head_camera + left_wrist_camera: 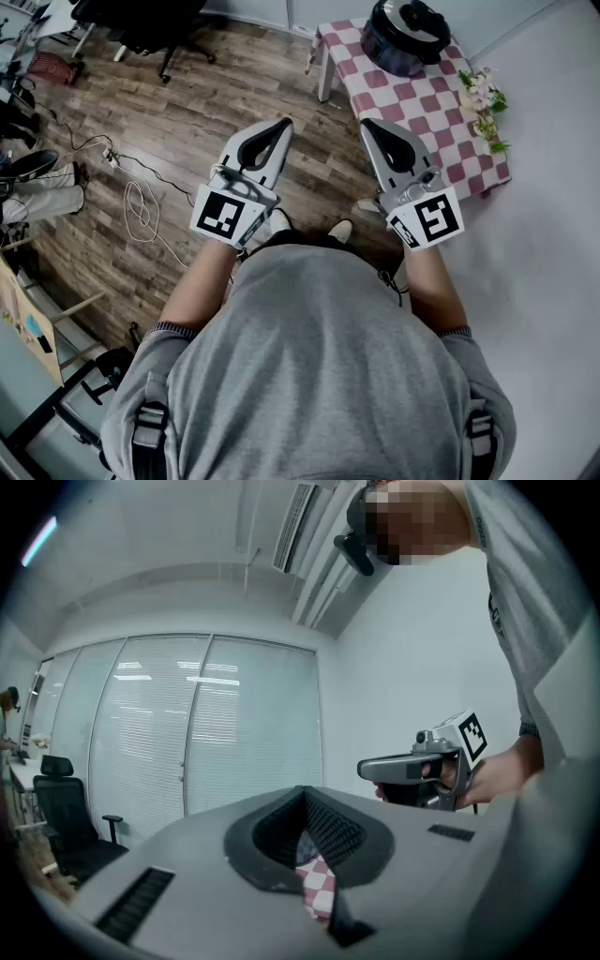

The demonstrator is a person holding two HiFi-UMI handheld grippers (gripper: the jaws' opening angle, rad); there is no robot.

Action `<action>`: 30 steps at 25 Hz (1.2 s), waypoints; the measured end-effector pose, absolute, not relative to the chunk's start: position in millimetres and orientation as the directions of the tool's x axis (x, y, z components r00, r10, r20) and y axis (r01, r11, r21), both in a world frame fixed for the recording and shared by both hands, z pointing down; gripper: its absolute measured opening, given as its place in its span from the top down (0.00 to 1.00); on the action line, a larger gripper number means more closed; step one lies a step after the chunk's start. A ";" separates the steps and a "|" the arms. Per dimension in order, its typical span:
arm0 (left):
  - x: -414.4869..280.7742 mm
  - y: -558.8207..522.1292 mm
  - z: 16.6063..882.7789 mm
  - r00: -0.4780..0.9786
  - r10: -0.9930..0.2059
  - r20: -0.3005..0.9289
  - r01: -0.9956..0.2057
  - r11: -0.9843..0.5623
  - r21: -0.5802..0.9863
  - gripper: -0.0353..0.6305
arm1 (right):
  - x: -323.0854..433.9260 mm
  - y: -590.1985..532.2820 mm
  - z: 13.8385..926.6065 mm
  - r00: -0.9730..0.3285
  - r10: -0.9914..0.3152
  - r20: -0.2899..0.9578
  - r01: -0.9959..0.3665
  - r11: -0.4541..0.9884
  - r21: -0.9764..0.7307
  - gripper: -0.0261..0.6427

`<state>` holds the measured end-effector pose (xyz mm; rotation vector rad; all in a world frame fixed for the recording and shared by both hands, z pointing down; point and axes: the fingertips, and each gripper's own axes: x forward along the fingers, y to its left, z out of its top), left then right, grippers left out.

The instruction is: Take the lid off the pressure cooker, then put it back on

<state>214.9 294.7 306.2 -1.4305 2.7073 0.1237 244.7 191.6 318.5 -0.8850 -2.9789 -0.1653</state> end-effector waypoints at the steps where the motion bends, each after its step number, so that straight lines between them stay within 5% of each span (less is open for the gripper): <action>1: 215.7 295.1 306.7 -0.558 -0.823 -0.106 -0.829 0.557 0.039 0.92 | 244.8 191.3 318.3 -0.840 0.539 0.059 0.542 0.835 0.097 0.95; 21: 215.5 302.3 315.2 -0.558 -0.825 -0.090 -0.830 0.555 0.051 0.92 | 248.3 202.4 323.1 -0.828 0.557 0.056 0.560 0.820 0.118 0.95; 25: 213.2 305.7 313.2 -0.552 -0.828 -0.103 -0.834 0.549 0.055 0.91 | 243.2 200.5 326.5 -0.828 0.557 0.065 0.561 0.822 0.100 0.77; 30: 208.2 311.4 313.5 -0.547 -0.831 -0.102 -0.837 0.545 0.045 0.66 | 238.2 203.0 332.2 -0.821 0.567 0.072 0.571 0.818 0.075 0.57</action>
